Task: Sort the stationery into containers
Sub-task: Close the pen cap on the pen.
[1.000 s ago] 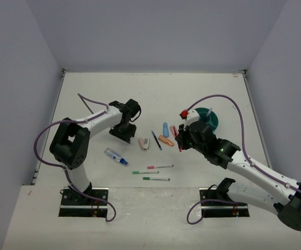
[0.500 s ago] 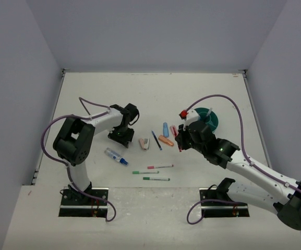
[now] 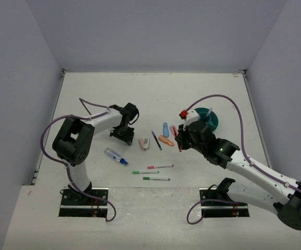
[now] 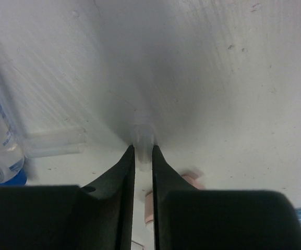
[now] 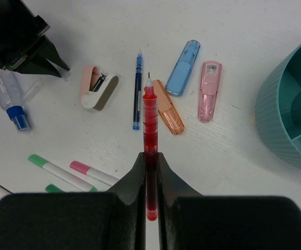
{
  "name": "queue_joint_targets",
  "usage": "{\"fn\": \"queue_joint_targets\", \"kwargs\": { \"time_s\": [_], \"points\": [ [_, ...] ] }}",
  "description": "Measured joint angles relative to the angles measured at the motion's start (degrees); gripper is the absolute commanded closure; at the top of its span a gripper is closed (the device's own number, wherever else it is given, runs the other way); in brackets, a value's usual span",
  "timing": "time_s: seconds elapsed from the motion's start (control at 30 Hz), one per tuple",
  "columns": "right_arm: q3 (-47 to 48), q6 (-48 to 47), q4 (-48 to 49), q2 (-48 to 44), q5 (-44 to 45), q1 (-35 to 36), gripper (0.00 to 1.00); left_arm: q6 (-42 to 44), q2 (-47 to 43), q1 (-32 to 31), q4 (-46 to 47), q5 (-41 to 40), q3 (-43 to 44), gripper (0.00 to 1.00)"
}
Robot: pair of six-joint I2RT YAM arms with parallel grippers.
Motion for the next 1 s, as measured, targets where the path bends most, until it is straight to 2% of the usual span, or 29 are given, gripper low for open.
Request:
{"fn": "queue_joint_targets", "kwargs": {
  "time_s": [0.2,0.37,0.47,0.67,0.8,1.0],
  "points": [
    [-1.75,-0.15,1.89,-1.42,-3.25,0.00,1.00,7.55,-3.33,-1.03,1.58,-4.94,-0.30,1.00],
    [-4.07,-0.48,6.54,-5.66,-13.44,-0.07,1.00,21.48,-18.84,-7.43,5.69,-14.09,-1.13,1.00],
    [-6.81,1.76,15.24,-6.47,-21.60,0.97,1.00,31.20,-29.69,-11.10,11.46,-15.22,-2.50,1.00],
    [-10.37,9.34,31.84,0.08,-22.96,12.14,1.00,45.82,-43.47,-13.55,21.36,-10.31,-6.84,1.00],
    [-11.31,13.03,37.60,4.23,-19.99,14.23,1.00,52.41,-46.79,-16.28,26.92,-4.26,-8.43,1.00],
    [-11.29,15.15,41.14,4.56,-12.53,15.37,1.00,56.76,-50.79,-16.88,32.64,1.42,-13.49,1.00]
  ]
}}
